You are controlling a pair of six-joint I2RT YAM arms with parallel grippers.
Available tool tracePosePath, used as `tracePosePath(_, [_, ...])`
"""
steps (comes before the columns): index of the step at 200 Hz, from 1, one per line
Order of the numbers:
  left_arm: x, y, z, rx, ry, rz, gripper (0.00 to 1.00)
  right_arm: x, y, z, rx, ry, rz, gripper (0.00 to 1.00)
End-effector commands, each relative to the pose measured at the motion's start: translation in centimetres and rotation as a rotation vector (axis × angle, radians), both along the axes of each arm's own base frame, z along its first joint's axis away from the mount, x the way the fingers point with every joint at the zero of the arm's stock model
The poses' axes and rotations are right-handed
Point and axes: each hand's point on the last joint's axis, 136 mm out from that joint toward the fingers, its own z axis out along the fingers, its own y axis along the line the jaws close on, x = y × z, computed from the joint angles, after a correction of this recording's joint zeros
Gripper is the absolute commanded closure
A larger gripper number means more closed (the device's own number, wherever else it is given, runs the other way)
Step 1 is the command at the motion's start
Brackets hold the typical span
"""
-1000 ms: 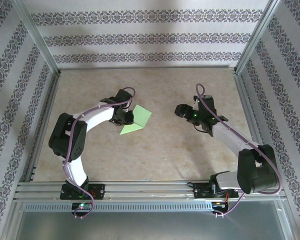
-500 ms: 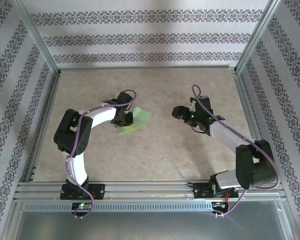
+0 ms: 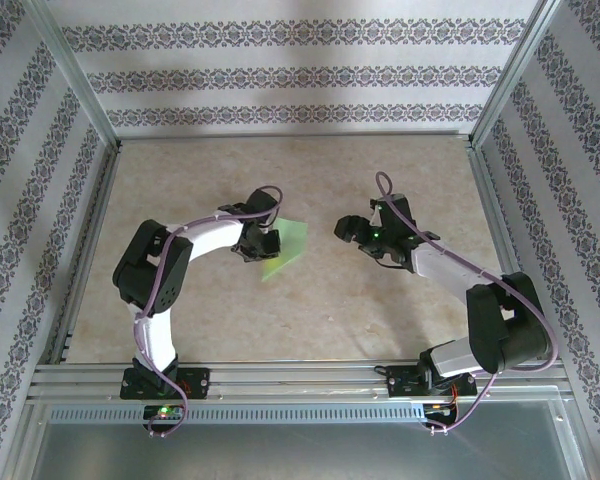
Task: Fold a paper plane with a square sheet of paper (pick it up from the middle)
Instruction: Rotate the paper at the center of the table.
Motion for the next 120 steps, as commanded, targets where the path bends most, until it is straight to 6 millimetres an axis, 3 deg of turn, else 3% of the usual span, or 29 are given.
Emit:
tracePosePath(1, [-1.6, -1.7, -0.5, -0.031, 0.052, 0.044, 0.93, -1.1, 1.3, -0.8, 0.069, 0.089, -0.049, 0.28])
tracePosePath(43, [-2.2, -1.4, -0.7, -0.014, 0.042, 0.082, 0.94, -2.6, 4.2, -2.9, 0.081, 0.202, -0.104, 0.38])
tracePosePath(76, [-2.2, -1.1, -0.9, 0.004, 0.041, 0.076, 0.94, -2.0, 6.4, -4.9, 0.073, 0.274, -0.061, 0.53])
tracePosePath(120, [-2.3, -1.0, -1.1, 0.010, 0.041, 0.066, 0.94, -1.0, 8.3, -6.2, 0.069, 0.302, -0.021, 0.63])
